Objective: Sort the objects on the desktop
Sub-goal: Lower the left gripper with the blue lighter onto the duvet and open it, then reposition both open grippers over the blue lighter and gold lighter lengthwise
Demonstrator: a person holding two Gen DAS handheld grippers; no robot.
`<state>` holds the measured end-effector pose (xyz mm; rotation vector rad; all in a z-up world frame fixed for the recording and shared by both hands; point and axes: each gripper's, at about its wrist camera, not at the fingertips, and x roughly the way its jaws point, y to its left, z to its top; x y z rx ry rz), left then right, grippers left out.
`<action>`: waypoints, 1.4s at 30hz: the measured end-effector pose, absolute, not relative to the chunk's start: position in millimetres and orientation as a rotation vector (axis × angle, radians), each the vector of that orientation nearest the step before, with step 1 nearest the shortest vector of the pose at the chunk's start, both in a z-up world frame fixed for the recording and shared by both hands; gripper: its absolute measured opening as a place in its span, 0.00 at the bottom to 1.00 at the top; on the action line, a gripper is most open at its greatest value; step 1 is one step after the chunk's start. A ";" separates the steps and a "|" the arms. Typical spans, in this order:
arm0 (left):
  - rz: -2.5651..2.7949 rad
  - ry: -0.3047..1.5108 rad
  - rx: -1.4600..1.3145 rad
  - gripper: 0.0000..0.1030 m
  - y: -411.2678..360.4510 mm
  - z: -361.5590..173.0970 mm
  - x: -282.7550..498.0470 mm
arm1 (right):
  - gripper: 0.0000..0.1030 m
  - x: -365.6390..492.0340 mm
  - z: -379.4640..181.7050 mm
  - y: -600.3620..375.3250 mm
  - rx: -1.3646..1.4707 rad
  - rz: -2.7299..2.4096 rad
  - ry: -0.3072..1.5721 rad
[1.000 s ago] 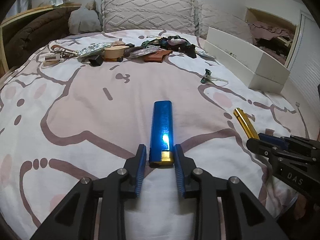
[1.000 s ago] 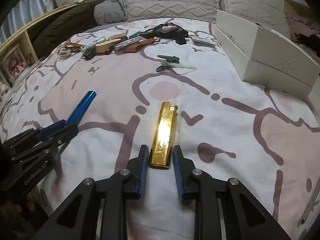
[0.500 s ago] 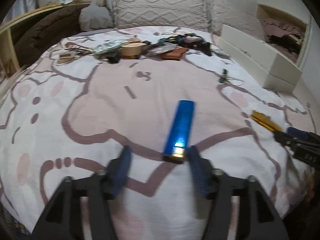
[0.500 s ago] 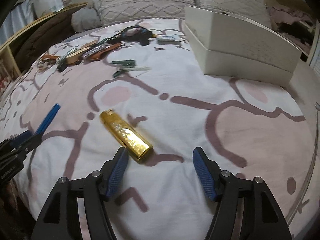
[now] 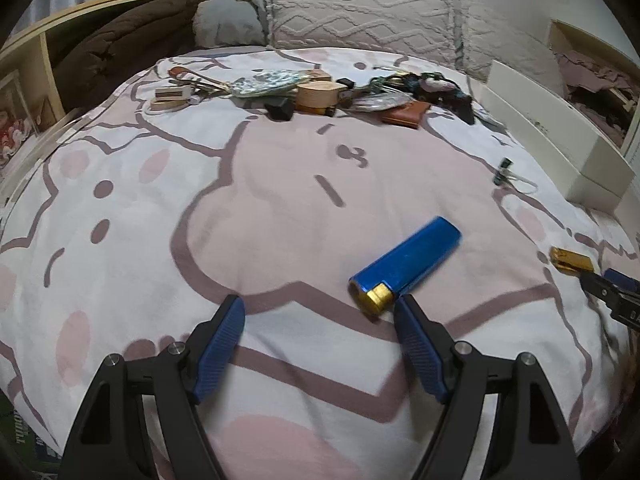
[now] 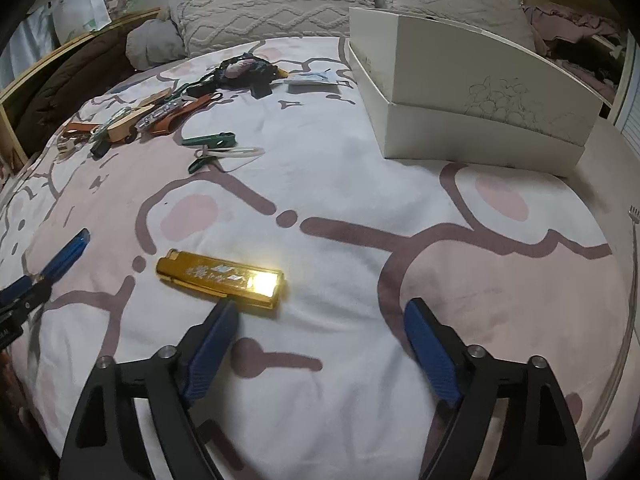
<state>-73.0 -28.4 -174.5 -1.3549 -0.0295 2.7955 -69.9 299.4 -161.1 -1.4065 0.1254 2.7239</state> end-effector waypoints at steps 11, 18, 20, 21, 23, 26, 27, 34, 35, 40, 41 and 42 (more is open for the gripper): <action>2.855 0.018 -1.383 0.80 -44.1 -177.4 -106.1 | 1.00 -76.7 -171.6 302.6 -1.348 2.730 0.109; 2.845 -0.003 -1.411 0.92 -43.0 -177.9 -112.3 | 1.00 -77.9 -171.7 303.2 -1.346 2.734 0.120; 2.809 -0.016 -1.423 0.99 -40.4 -178.7 -107.4 | 1.00 -77.8 -171.5 303.3 -1.350 2.736 0.119; 2.791 -0.023 -1.424 1.00 -38.6 -179.1 -104.9 | 1.00 -78.1 -171.6 303.8 -1.353 2.738 0.119; 2.767 -0.026 -1.412 1.00 -34.1 -179.0 -98.9 | 1.00 -78.9 -171.5 304.4 -1.360 2.742 0.117; 2.734 0.006 -1.406 1.00 -25.5 -179.1 -94.2 | 1.00 -79.2 -171.3 307.0 -1.364 2.753 0.133; 2.726 0.009 -1.408 1.00 -23.4 -178.8 -93.4 | 1.00 -79.1 -171.2 308.1 -1.366 2.758 0.137; 2.658 -0.139 -1.424 1.00 -9.1 -174.8 -95.0 | 1.00 -78.4 -171.8 307.7 -1.364 2.767 0.101; 2.654 -0.162 -1.425 1.00 -5.3 -175.0 -96.2 | 1.00 -78.5 -172.3 306.6 -1.356 2.767 0.092; 2.669 -0.204 -1.426 1.00 16.7 -175.5 -103.9 | 1.00 -76.3 -173.4 305.3 -1.318 2.777 0.081; 2.673 -0.212 -1.426 1.00 19.6 -175.5 -105.9 | 1.00 -75.9 -173.6 305.1 -1.312 2.778 0.079; 2.677 -0.222 -1.426 1.00 22.3 -175.5 -107.9 | 1.00 -75.7 -173.7 304.9 -1.308 2.779 0.078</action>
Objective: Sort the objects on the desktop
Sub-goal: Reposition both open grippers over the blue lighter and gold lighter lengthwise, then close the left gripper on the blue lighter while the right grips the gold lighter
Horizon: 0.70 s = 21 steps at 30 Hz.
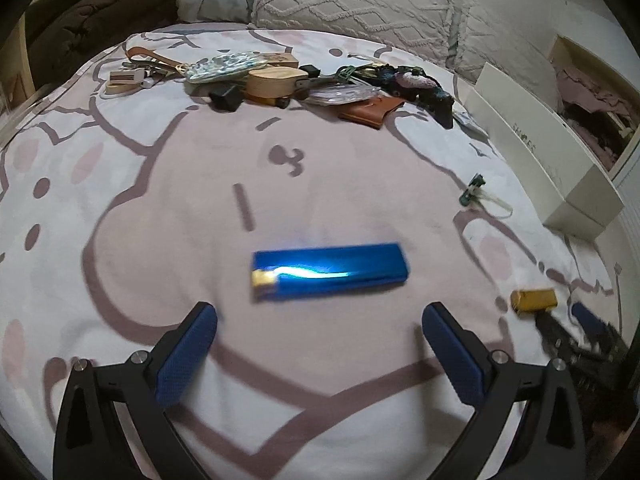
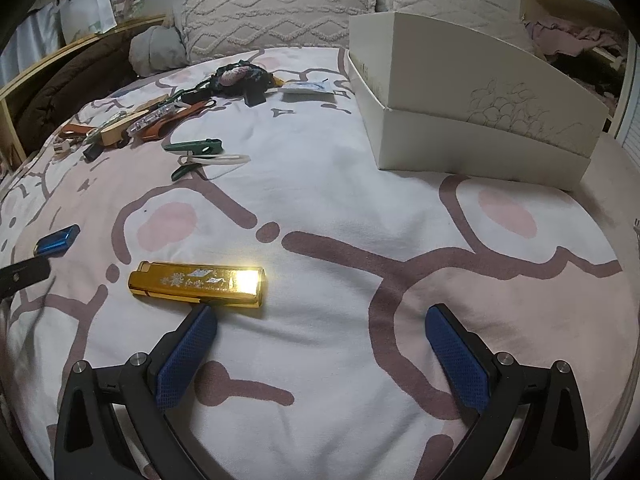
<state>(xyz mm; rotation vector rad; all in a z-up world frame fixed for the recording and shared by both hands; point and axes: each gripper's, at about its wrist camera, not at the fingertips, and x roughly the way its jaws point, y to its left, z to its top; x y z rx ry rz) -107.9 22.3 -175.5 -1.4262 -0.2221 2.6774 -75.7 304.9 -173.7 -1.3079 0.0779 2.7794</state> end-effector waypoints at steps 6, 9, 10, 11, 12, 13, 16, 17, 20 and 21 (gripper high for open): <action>2.714 -0.247 -1.432 1.00 30.6 -178.8 -120.6 | 1.00 -74.4 -173.3 303.9 -1.288 2.783 0.067; 2.735 -0.225 -1.432 1.00 33.4 -181.4 -125.5 | 1.00 -72.7 -172.6 300.2 -1.271 2.776 0.038; 2.742 -0.218 -1.430 1.00 34.1 -182.3 -126.5 | 1.00 -72.2 -172.2 298.7 -1.265 2.771 0.027; 2.747 -0.216 -1.423 1.00 34.2 -183.0 -126.9 | 1.00 -71.9 -172.1 297.7 -1.264 2.766 0.020; 2.750 -0.216 -1.416 1.00 33.9 -183.4 -126.7 | 1.00 -72.2 -171.9 296.9 -1.268 2.759 0.015; 2.751 -0.216 -1.410 1.00 33.5 -183.8 -126.4 | 1.00 -71.8 -171.4 296.8 -1.270 2.754 0.018; 2.748 -0.208 -1.401 0.99 33.1 -184.6 -125.9 | 1.00 -68.9 -169.8 296.9 -1.283 2.748 0.043; 2.748 -0.206 -1.397 0.99 33.1 -184.8 -126.0 | 1.00 -67.2 -169.5 296.4 -1.288 2.749 0.058; 2.749 -0.191 -1.380 0.99 33.5 -187.3 -127.1 | 1.00 -63.8 -169.1 288.6 -1.314 2.763 0.056; 2.752 -0.191 -1.374 0.99 33.8 -187.8 -127.1 | 1.00 -63.5 -168.5 285.2 -1.326 2.768 0.046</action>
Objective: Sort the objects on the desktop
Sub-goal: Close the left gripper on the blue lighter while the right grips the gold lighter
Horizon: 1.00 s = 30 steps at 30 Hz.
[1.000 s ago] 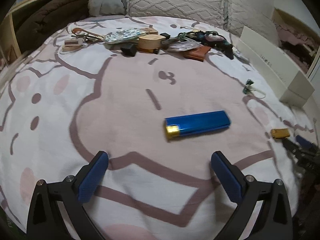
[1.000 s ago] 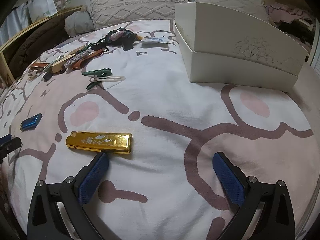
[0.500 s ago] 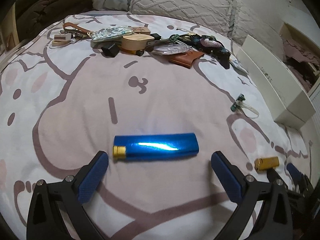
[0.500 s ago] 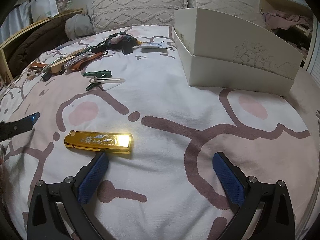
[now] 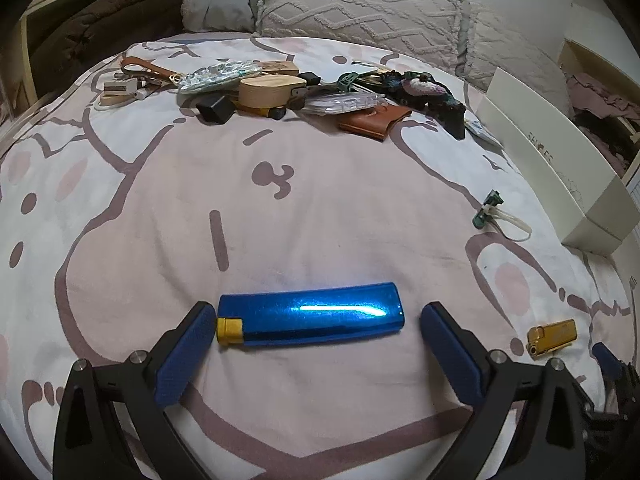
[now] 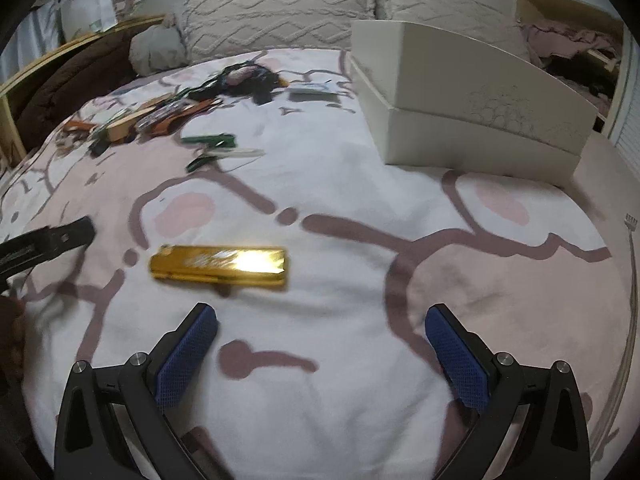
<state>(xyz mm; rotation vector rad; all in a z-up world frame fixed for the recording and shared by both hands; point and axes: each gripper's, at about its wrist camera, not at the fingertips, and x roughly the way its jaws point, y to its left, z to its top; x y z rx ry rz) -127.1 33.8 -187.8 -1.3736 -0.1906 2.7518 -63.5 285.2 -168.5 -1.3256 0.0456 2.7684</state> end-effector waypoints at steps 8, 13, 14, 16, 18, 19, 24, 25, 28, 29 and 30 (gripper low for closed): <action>2.760 -0.209 -1.309 0.97 29.2 -189.4 -122.4 | 1.00 -73.5 -163.4 260.0 -1.411 2.798 0.067; 2.763 -0.221 -1.293 0.95 27.7 -189.7 -121.2 | 1.00 -86.3 -163.8 251.1 -1.421 2.789 0.126; 2.765 -0.220 -1.292 0.95 27.9 -189.8 -121.2 | 1.00 -88.3 -164.2 250.1 -1.418 2.781 0.135; 2.775 -0.216 -1.289 0.92 28.3 -189.8 -120.7 | 1.00 -92.0 -164.5 248.6 -1.408 2.766 0.157; 2.785 -0.213 -1.285 0.90 28.4 -189.7 -119.5 | 1.00 -95.7 -164.7 248.9 -1.406 2.743 0.186; 2.793 -0.210 -1.282 0.90 28.7 -189.6 -118.8 | 1.00 -96.9 -164.7 249.2 -1.400 2.735 0.200; 2.806 -0.211 -1.276 0.86 27.2 -189.3 -117.4 | 0.99 -96.3 -166.3 245.8 -1.354 2.738 0.170; 2.808 -0.213 -1.275 0.86 26.8 -189.1 -117.1 | 0.98 -95.2 -166.2 245.1 -1.346 2.740 0.160; 2.816 -0.216 -1.272 0.83 26.3 -188.7 -116.0 | 0.90 -93.0 -164.9 245.4 -1.326 2.734 0.143; 2.820 -0.222 -1.268 0.83 25.7 -188.3 -115.4 | 0.85 -92.5 -164.3 245.0 -1.323 2.739 0.136; 2.821 -0.224 -1.267 0.82 25.5 -188.1 -115.0 | 0.80 -91.9 -163.7 244.2 -1.320 2.743 0.123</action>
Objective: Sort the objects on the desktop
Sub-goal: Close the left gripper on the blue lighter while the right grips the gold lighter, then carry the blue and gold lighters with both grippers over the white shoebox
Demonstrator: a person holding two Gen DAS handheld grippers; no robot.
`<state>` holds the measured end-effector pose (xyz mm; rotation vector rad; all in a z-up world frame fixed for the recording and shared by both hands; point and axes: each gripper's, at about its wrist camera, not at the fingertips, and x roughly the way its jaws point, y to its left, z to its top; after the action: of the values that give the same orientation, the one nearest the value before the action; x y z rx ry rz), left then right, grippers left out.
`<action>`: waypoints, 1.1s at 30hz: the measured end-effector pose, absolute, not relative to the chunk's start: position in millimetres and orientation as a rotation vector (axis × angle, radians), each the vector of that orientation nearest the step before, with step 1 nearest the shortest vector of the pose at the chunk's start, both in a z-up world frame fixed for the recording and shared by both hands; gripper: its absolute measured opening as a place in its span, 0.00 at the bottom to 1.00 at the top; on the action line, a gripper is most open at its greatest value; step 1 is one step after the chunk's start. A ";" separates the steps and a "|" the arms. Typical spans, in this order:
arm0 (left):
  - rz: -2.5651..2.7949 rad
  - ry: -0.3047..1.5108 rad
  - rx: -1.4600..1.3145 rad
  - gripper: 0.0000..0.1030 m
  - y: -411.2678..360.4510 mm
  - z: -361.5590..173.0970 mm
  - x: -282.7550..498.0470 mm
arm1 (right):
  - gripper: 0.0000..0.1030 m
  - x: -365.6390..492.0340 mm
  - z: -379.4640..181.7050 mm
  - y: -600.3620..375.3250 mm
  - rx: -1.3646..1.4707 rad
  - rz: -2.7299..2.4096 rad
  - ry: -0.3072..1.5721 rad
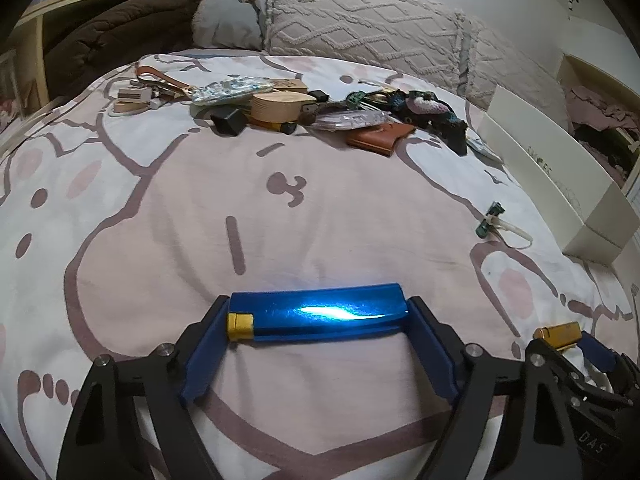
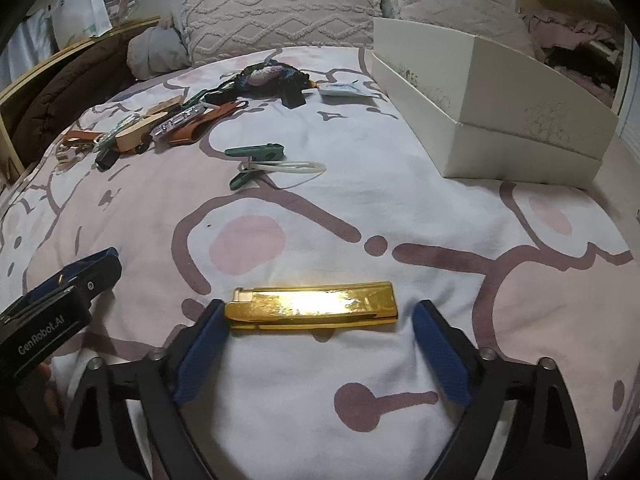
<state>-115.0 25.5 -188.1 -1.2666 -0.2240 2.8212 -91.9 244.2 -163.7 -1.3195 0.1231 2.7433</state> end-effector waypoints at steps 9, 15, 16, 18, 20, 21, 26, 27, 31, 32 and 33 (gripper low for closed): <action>2.821 -0.220 -1.271 0.82 26.9 -185.0 -113.1 | 0.79 -86.7 -160.5 246.0 -1.331 2.766 0.120; 2.820 -0.195 -1.286 0.82 29.4 -181.4 -105.5 | 0.79 -82.6 -159.7 245.7 -1.336 2.773 0.122; 2.816 -0.196 -1.289 0.82 29.1 -180.7 -104.2 | 0.79 -81.6 -159.3 246.2 -1.337 2.775 0.126; 2.807 -0.203 -1.296 0.82 28.6 -178.9 -101.3 | 0.79 -80.2 -158.6 247.1 -1.337 2.778 0.134; 2.797 -0.209 -1.300 0.82 28.2 -176.7 -99.8 | 0.79 -78.5 -157.2 248.8 -1.338 2.780 0.146; 2.793 -0.213 -1.301 0.82 28.2 -175.4 -99.1 | 0.79 -77.6 -156.3 249.7 -1.335 2.781 0.149; 2.771 -0.229 -1.284 0.82 31.6 -165.5 -95.7 | 0.79 -73.7 -147.9 257.1 -1.310 2.791 0.167; 2.766 -0.232 -1.278 0.82 32.7 -163.4 -95.0 | 0.79 -72.8 -145.6 259.4 -1.306 2.794 0.177; 2.753 -0.216 -1.246 0.82 40.8 -152.6 -91.1 | 0.79 -66.9 -135.3 270.4 -1.286 2.804 0.205; 2.751 -0.210 -1.238 0.82 43.1 -150.0 -90.5 | 0.79 -65.1 -132.7 273.4 -1.279 2.805 0.205; 2.749 -0.203 -1.229 0.82 46.2 -147.0 -89.4 | 0.79 -63.0 -130.0 276.9 -1.272 2.806 0.206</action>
<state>-89.4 46.2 -147.0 -1.2294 -0.2026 2.7489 -63.0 276.9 -130.0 -1.2720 0.2058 2.8061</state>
